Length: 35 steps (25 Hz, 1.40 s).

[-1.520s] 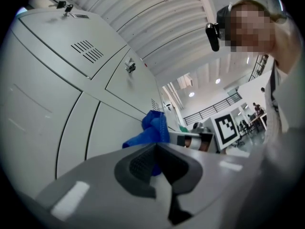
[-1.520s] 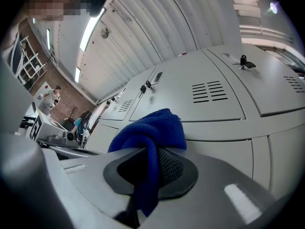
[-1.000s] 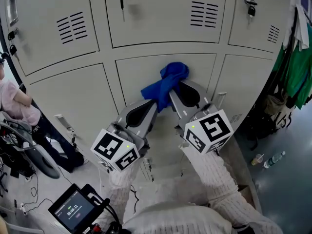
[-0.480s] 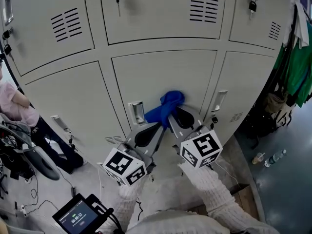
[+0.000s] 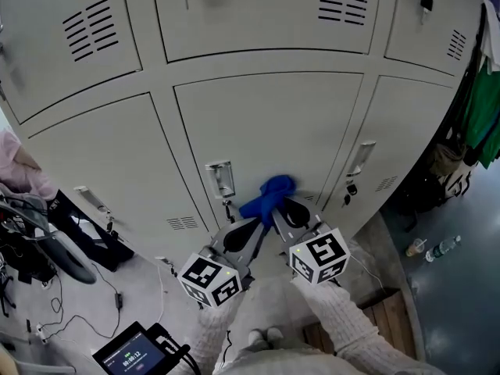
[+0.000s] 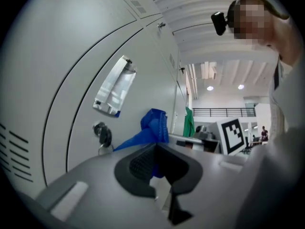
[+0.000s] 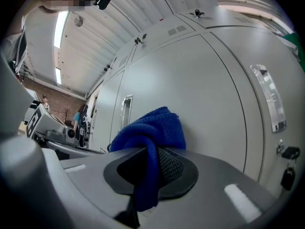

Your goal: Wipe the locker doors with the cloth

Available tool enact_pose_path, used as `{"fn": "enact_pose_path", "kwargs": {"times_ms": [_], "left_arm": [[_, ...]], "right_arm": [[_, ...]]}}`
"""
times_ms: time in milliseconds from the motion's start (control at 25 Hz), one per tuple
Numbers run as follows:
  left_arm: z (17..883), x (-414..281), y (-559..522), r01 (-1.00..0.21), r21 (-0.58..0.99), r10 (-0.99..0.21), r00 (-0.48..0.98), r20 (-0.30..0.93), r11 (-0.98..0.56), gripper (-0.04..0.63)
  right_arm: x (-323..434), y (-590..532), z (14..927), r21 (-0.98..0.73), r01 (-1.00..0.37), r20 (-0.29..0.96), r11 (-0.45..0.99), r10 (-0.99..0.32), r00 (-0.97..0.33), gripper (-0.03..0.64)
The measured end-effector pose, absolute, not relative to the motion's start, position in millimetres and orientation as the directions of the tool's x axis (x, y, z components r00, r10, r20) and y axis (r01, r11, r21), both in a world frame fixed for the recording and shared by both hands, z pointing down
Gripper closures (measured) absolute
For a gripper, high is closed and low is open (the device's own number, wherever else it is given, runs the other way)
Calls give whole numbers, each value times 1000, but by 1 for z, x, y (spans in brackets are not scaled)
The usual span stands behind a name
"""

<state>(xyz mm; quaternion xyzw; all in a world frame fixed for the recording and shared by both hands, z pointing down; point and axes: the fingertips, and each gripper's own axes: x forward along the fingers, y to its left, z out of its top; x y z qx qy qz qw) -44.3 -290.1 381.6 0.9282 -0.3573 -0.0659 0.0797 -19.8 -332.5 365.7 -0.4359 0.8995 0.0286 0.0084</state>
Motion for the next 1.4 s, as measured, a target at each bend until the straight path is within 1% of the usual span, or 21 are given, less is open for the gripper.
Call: {"fn": "enact_pose_path", "kwargs": {"times_ms": [240,560,760,960,1160,1400], "left_arm": [[419,-46,-296,-667,250,-690,724,-4,-702,588],[459,-48,-298,-684,326,-710,702,51,-653,589],[469,-49,-298,-693,330,-713,697,80,-641,589],[462,-43,-297,-692,310,-708,702,79,-652,589],[435,-33,-292,-672,269,-691,722,34,-690,589],[367,-14,-294,-636,173,-655,751,-84,-752,589]], "right_arm": [[-22,-334,412,-4,-779,50,627,-778,-627,566],[-22,-337,453,-89,-779,122,621,-769,-628,566],[-22,-337,464,-120,-776,140,620,-763,-631,566],[-21,-336,463,-134,-763,153,632,-748,-646,566],[-3,-329,436,-136,-770,100,623,-765,-636,566],[27,-327,361,-71,-782,-22,619,-785,-619,565]]}}
